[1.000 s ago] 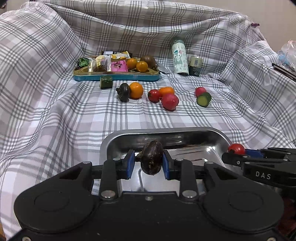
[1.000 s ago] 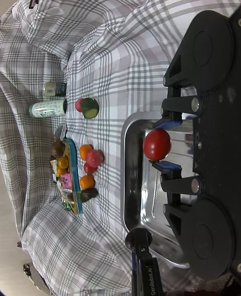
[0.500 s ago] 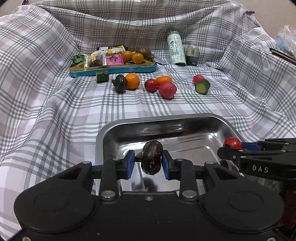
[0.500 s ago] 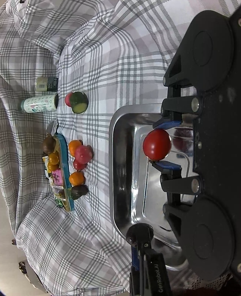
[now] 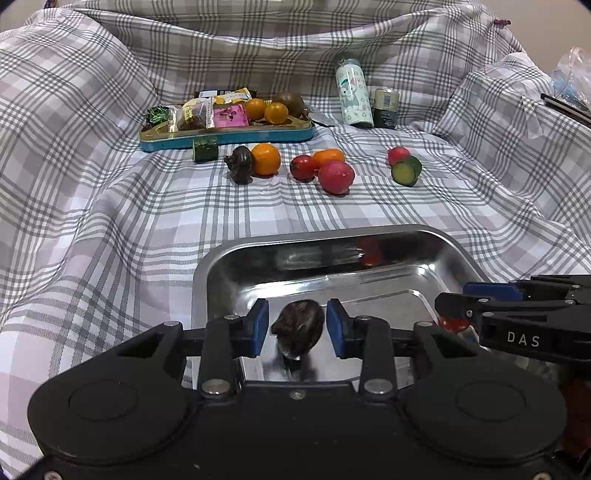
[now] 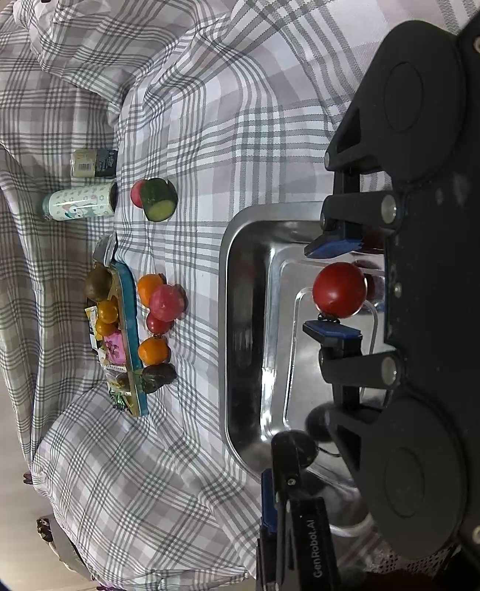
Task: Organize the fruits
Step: 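Lower both held fruits into the steel tray and open both tools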
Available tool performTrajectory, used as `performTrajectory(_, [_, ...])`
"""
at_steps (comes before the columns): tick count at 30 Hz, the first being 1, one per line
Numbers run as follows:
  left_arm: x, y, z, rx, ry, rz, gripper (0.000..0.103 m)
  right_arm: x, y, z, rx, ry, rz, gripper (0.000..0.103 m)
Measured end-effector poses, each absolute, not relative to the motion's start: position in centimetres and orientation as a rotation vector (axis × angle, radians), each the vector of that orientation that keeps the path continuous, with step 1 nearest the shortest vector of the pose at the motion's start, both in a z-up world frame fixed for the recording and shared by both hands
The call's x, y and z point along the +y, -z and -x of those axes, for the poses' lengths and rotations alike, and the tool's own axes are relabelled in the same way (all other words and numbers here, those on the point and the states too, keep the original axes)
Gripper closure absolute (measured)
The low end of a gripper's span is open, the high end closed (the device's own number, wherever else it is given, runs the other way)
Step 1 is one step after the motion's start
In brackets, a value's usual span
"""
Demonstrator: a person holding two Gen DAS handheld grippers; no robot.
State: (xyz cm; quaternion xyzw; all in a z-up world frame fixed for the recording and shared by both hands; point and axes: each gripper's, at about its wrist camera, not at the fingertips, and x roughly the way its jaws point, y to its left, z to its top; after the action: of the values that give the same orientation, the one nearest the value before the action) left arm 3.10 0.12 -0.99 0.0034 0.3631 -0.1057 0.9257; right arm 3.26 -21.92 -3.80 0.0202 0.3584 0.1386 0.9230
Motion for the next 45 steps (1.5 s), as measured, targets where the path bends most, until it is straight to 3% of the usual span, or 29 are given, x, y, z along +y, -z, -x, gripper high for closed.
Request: performTrajectory(45, [0.58, 0.98, -3.17, 0.738, 0.201, 0.018, 0.058, -21.98, 3.47, -3.21, 0.720, -0.276, -0.053, 0.063])
